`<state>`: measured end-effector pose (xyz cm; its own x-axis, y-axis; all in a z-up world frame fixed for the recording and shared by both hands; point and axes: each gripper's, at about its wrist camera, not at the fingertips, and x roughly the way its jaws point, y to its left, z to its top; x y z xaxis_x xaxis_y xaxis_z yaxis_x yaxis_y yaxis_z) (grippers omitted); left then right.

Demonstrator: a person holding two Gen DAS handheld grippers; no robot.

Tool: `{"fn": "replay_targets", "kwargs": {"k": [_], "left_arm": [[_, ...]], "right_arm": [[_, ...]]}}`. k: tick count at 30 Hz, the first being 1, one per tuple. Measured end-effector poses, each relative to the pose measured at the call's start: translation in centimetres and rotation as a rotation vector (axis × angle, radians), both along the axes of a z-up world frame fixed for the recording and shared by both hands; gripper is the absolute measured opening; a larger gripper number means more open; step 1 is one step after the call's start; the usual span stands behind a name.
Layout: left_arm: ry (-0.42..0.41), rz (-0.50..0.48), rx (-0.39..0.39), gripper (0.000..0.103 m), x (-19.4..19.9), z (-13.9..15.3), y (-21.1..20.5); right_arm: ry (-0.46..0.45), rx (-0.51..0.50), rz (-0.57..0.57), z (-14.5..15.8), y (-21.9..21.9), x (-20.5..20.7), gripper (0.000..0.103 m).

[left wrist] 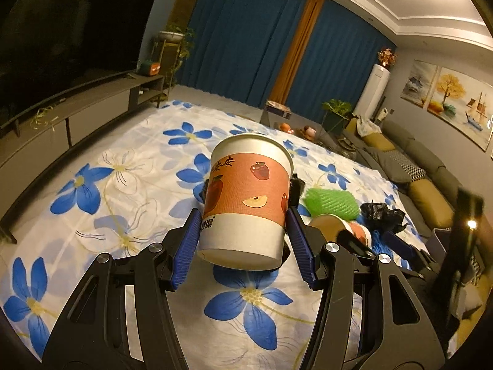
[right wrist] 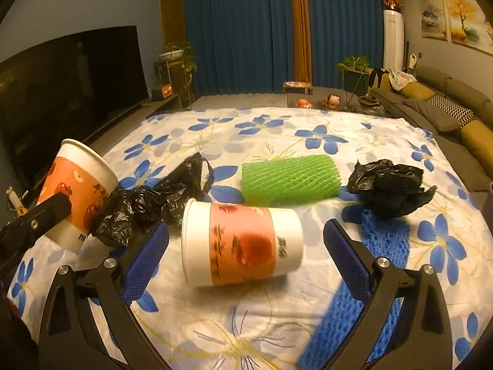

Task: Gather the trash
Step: 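Grasp the lying orange-and-white paper cup with the right gripper while the left holds its cup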

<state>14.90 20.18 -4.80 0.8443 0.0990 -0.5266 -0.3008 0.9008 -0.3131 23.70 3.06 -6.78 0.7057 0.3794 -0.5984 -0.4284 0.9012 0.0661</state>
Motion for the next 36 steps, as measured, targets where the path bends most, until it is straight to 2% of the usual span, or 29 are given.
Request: {"fn": "replay_targets", "kwargs": {"k": [6,10,14,30,33,36], "left_arm": [[-0.002,-0.011,0.002,0.055,0.1,-0.1,-0.3],[0.001,-0.023,-0.008,0.055,0.2,-0.3,-0.3],[0.002,-0.029,-0.005,0.055,0.3,-0.4,-0.5],[-0.011,-0.051,-0.003,0.055,0.3,-0.4,-0.9],[-0.015,-0.057,0.002,0.055,0.3,-0.4,-1.1],[-0.016,-0.064,0.011,0.055,0.4,-0.4,-1.3]], "right_arm": [[0.048,0.002,-0.019,-0.9,-0.4,0.7,0.096],[0.070,0.004,-0.020,-1.3,-0.6,0.8,0.090],[0.091,-0.004,-0.026,-1.7,-1.0,0.6,0.078],[0.070,-0.010,-0.039,-0.9,-2.5,-1.2,0.077],[0.057,-0.013,-0.043,-0.6,-3.0,-1.6,0.072],[0.061,-0.016,-0.045,-0.7,-3.6,-2.0,0.059]]}}
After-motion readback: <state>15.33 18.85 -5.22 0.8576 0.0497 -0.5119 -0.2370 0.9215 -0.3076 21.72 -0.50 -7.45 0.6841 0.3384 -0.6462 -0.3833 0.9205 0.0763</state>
